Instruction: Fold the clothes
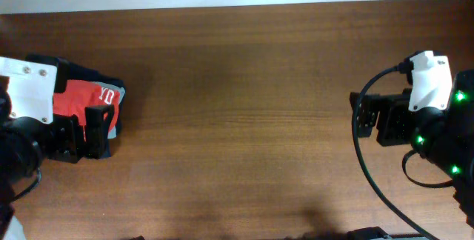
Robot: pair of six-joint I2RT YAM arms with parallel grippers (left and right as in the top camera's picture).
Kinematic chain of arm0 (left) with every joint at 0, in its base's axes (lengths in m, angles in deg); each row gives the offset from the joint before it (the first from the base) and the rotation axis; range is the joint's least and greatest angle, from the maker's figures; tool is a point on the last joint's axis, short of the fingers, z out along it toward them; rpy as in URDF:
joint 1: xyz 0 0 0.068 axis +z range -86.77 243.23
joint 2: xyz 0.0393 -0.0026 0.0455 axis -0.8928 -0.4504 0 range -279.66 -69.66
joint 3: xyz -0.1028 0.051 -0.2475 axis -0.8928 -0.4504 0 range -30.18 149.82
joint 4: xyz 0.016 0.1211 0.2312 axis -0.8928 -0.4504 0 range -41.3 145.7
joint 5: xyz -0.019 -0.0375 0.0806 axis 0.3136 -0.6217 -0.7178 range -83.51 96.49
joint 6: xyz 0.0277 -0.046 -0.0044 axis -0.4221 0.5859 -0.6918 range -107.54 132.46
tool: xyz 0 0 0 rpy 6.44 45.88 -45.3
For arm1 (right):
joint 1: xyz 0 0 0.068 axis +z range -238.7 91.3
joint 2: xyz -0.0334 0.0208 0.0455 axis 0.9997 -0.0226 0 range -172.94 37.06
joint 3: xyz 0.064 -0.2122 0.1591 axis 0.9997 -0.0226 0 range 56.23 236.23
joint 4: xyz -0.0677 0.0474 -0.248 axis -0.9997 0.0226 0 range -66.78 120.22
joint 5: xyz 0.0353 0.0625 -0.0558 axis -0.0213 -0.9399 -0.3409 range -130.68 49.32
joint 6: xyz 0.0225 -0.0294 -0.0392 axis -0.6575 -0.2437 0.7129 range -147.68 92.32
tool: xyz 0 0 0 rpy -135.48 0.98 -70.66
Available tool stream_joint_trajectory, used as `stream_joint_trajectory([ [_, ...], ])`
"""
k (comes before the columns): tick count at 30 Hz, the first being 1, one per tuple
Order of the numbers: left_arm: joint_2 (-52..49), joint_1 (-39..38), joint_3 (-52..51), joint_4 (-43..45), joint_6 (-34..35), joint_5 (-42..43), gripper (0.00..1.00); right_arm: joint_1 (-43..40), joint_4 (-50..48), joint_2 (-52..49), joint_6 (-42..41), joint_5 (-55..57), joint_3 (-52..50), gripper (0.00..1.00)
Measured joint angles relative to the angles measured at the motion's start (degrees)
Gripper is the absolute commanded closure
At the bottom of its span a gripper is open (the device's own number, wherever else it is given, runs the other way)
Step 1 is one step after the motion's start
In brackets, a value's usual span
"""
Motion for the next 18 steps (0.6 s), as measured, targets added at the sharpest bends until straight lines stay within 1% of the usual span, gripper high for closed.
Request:
stream_joint_trajectory([
  [3, 0.0, 0.0, 0.0, 0.0, 0.0, 0.0, 0.01, 0.0, -3.8, 0.1, 1.7, 0.2, -0.1, 0.01],
  [4, 0.0, 0.0, 0.0, 0.0, 0.0, 0.0, 0.01, 0.0, -6.7, 0.5, 3.0, 0.1, -0.6, 0.01],
  [5, 0.0, 0.0, 0.0, 0.0, 0.0, 0.0, 0.01, 0.0, -12.0, 1.2, 5.4, -0.3, -1.8, 0.01],
  [6, 0.0, 0.0, 0.0, 0.0, 0.0, 0.0, 0.01, 0.0, -13.7, 1.5, 6.2, -0.6, -2.2, 0.01],
  [7, 0.0, 0.0, 0.0, 0.0, 0.0, 0.0, 0.01, 0.0, -17.8, 2.6, 8.2, -1.2, -4.1, 0.01],
  [9, 0.0, 0.0, 0.0, 0.0, 0.0, 0.0, 0.01, 0.0, -23.0, 5.5, 11.3, -2.2, -8.8, 0.01],
  [13, 0.0, 0.0, 0.0, 0.0, 0.0, 0.0, 0.01, -0.4, -29.3, 14.1, 14.5, -3.3, -23.6, 0.01],
  [18, 0.0, 0.0, 0.0, 0.0, 0.0, 0.0, 0.01, -2.9, -35.3, 25.9, 16.0, -3.6, -45.4, 0.01],
])
